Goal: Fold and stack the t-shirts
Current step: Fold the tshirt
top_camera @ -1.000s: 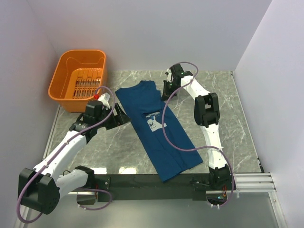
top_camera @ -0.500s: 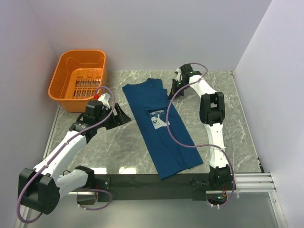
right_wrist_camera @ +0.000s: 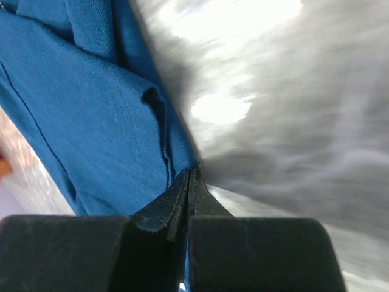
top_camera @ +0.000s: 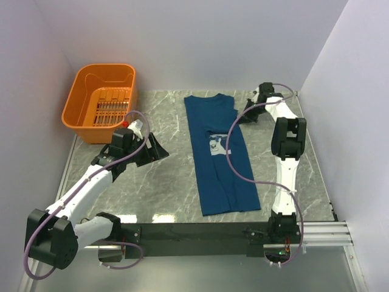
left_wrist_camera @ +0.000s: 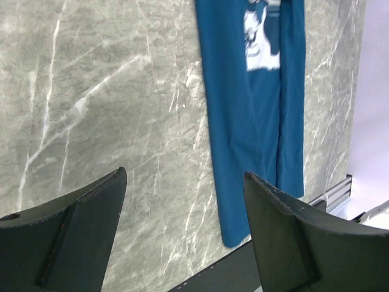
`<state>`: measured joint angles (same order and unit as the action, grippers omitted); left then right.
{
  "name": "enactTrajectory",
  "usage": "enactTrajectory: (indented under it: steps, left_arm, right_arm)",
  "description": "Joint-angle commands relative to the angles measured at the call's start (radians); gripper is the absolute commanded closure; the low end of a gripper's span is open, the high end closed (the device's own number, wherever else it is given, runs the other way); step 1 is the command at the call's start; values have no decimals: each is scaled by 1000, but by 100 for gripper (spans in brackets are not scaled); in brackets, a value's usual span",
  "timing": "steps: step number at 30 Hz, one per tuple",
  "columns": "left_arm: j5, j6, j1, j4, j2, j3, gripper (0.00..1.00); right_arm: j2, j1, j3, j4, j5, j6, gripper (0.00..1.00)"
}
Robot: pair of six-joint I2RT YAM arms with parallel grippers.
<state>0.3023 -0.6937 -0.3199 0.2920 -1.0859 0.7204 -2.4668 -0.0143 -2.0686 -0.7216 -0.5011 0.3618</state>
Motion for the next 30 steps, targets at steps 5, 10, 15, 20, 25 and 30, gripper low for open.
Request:
enactTrajectory:
  steps: [5,10,15,20,25,30]
  left_arm:
    - [63,92,-25,-54,-29,59,18]
    - [32,282,-131,-2,-86,169,18]
    - [-11,593,-272,-49,-74,200,18]
    - [64,910,-352,-189,30,87,16]
    - [110,1171,-439,-235,70,-18,7]
    - [20,1267,-608,-238,17,-33,7]
  right_arm:
    - [45,-55,-33,44,90,-10,100]
    - [147,-65,-13,19,19,-186,62]
    - [384,-73,134,-36,-8,-458,51]
    - [633,-73,339,-133,-152,-806,48]
    - [1052,-79,761,-153,-310,-1430,45]
    - [1451,-79,1177,-138,-355,-1912,22]
